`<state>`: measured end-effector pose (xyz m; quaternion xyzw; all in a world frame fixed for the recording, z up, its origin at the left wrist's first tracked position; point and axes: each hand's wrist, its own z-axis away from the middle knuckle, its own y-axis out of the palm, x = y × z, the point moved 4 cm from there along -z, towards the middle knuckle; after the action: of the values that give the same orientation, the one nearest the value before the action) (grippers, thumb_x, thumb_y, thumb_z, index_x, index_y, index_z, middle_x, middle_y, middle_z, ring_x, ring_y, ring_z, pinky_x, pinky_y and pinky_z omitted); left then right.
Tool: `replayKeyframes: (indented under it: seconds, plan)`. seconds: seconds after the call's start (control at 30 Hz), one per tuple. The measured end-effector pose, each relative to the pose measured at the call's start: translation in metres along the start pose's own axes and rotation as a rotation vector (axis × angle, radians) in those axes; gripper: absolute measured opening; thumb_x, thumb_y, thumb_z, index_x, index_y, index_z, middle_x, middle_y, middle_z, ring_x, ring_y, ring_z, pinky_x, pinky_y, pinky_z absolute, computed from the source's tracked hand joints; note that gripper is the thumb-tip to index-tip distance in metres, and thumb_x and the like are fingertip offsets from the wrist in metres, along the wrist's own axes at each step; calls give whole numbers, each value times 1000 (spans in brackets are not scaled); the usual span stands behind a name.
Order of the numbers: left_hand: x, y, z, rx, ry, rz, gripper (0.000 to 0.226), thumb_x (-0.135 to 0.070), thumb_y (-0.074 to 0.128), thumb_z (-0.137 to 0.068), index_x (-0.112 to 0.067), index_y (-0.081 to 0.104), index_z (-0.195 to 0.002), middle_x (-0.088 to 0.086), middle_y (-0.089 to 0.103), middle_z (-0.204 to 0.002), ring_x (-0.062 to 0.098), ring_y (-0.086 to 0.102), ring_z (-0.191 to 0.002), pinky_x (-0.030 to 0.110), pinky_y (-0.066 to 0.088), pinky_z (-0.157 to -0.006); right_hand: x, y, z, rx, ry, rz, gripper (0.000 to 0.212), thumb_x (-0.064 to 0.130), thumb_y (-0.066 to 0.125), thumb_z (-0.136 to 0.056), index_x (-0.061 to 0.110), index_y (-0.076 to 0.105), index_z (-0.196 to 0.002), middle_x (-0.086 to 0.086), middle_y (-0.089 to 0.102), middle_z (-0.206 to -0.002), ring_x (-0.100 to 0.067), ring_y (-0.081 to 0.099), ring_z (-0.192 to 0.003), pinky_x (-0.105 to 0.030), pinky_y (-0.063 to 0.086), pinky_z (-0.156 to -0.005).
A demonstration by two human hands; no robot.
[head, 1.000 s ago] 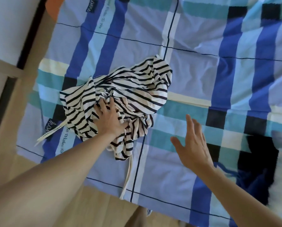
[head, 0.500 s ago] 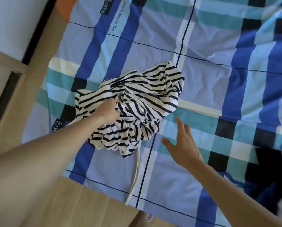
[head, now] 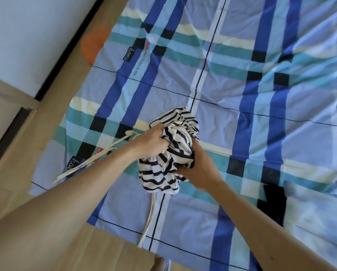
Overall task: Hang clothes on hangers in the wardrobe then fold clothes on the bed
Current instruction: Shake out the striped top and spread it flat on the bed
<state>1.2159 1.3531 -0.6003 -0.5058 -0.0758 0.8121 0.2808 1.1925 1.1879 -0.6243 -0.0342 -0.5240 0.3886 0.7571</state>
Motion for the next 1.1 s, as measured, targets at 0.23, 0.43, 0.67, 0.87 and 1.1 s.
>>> replayKeyframes:
  seconds: [0.23, 0.43, 0.67, 0.87, 1.1]
  plan:
    - [-124, -41, 47, -36, 114, 6, 19, 1, 46, -88, 0, 64, -84, 14, 65, -77, 13, 55, -78, 32, 47, -79, 77, -96, 47, -52, -68, -17, 26, 11, 65, -85, 27, 63, -106, 17, 67, -84, -1, 61, -77, -7, 45, -61]
    - [-286, -124, 123, -185, 248, -35, 13, -13, 67, -86, -24, 73, -85, -7, 76, -81, 6, 70, -82, 33, 54, -91, 201, -223, 115, -216, -193, -47, 19, 9, 63, -91, 27, 65, -98, 6, 69, -80, 6, 55, -58, -15, 42, -56]
    - [-404, -213, 204, -312, 369, -234, 38, -56, 78, -77, -28, 70, -101, -8, 72, -93, 9, 67, -84, 28, 48, -79, 314, -347, 176, -454, -237, -92, 8, 18, 68, -91, 25, 68, -87, 4, 69, -75, -13, 58, -60, -26, 46, -52]
    - [-484, -263, 285, -349, 427, -484, 52, -54, 88, -65, -33, 67, -108, -17, 72, -100, 1, 66, -92, 23, 52, -82, 422, -430, 248, -640, -363, -199, 15, 31, 63, -89, 19, 72, -91, -6, 75, -85, -29, 72, -86, -50, 59, -83]
    - [-549, -319, 336, -722, 589, -415, 21, -19, 60, -98, -30, 66, -80, -7, 67, -80, 6, 59, -74, 24, 44, -68, 517, -477, 316, -702, -468, -291, 19, 31, 58, -91, 19, 73, -90, -5, 77, -86, -26, 74, -85, -49, 61, -81]
